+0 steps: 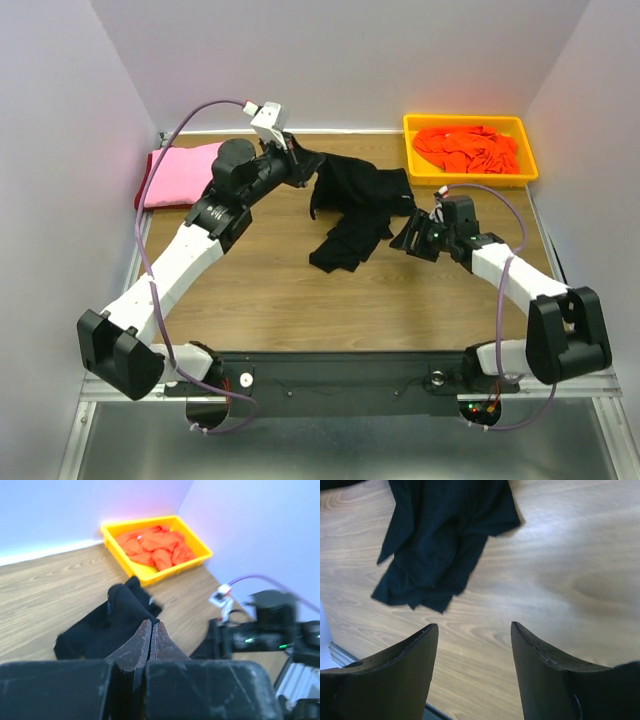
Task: Fold and stack the t-shirts
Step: Flatten the tshirt out
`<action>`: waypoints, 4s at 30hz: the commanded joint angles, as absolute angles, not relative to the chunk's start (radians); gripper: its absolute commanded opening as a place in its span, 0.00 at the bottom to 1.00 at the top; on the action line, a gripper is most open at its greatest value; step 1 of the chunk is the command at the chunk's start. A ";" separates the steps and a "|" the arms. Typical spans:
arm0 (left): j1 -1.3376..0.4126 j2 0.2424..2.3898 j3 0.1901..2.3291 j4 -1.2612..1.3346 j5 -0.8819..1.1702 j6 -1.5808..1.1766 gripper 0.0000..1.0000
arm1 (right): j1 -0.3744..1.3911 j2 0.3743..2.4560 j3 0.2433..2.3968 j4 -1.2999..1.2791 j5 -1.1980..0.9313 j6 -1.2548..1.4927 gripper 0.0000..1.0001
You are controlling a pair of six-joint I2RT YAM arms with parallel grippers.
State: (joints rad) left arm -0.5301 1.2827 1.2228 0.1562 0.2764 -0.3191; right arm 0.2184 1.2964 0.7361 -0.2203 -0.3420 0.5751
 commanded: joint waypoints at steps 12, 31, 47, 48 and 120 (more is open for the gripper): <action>-0.531 1.141 1.383 0.049 0.086 -0.318 0.00 | 0.275 1.541 0.816 0.098 -0.294 0.626 0.69; -0.517 1.065 1.505 -0.132 -0.081 -0.262 0.00 | 0.465 1.786 0.922 0.232 -0.517 0.628 0.72; -0.514 0.897 1.316 -0.207 -0.193 -0.287 0.00 | 0.724 1.552 0.927 -0.144 -0.351 0.465 0.73; -0.514 0.896 1.315 -0.209 -0.196 -0.287 0.00 | 0.742 1.578 0.928 -0.146 -0.339 0.468 0.73; -0.018 1.009 1.465 -0.020 0.068 -0.316 0.00 | 0.124 1.989 2.284 -0.344 -0.307 0.364 0.11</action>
